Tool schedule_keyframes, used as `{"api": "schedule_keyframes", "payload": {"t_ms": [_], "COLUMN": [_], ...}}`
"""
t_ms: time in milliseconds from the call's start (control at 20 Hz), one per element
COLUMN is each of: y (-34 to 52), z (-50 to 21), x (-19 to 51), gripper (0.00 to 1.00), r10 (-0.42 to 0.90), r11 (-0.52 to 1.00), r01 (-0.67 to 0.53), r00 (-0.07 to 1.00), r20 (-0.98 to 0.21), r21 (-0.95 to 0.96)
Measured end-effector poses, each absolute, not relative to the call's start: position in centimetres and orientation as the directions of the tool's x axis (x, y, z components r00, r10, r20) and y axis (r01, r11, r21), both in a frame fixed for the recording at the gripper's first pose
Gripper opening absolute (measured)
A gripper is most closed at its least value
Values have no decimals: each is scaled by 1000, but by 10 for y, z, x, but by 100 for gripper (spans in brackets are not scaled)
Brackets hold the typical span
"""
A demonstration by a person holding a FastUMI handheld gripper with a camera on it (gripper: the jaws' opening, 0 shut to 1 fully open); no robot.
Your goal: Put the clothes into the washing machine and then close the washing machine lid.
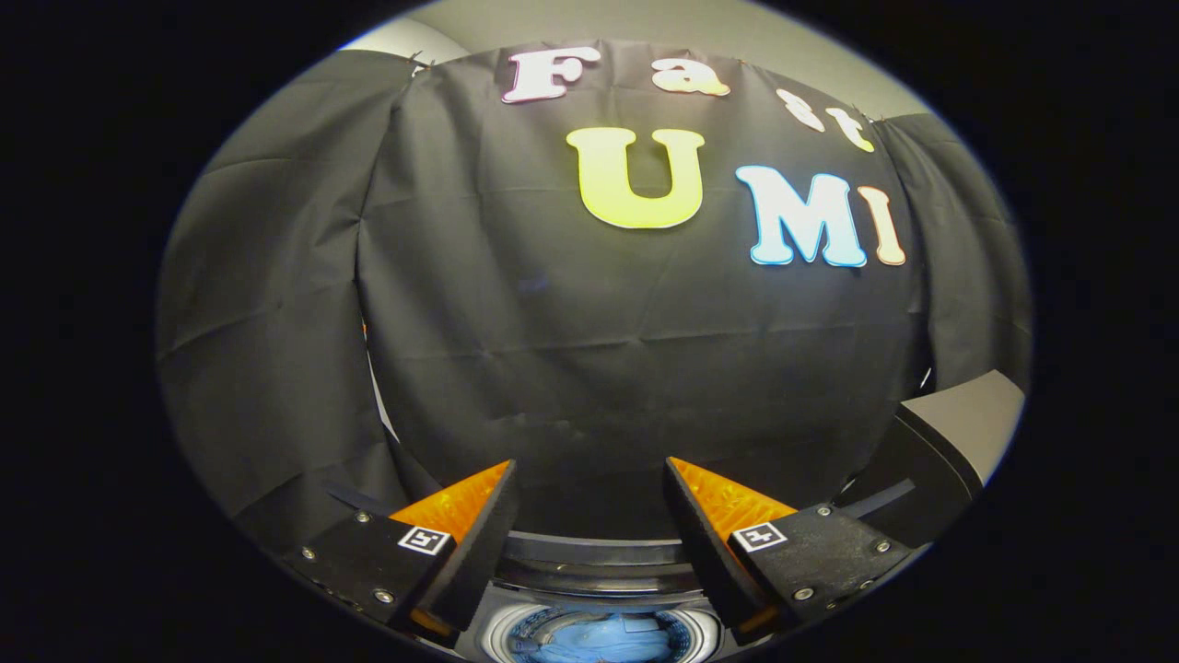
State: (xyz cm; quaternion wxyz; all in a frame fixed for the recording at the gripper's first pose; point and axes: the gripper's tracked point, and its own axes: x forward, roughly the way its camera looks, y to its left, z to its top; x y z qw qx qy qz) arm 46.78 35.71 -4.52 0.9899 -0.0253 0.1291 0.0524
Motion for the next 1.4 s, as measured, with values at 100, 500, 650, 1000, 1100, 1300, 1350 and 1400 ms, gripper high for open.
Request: {"api": "schedule_keyframes", "payload": {"t_ms": [100,500,650,1000,1100,1300,1350,1400], "y": [357,358,358,360,357,354,354,353], "z": [-47,-58,-63,-84,-99,-115,-117,-117], "x": [459,423,412,383,377,366,365,363], "gripper": [96,95,95,95,95,95,95,95], "r10": [95,106,110,145,143,153,155,155], "r11": [993,992,992,986,986,985,985,985], "r01": [-108,-117,-121,-157,-160,-169,-170,-170], "r00": [966,974,973,969,963,955,954,953], "r20": [-242,-203,-205,-201,-229,-255,-256,-259], "r21": [-40,-47,-46,-46,-54,-40,-37,-37]}}
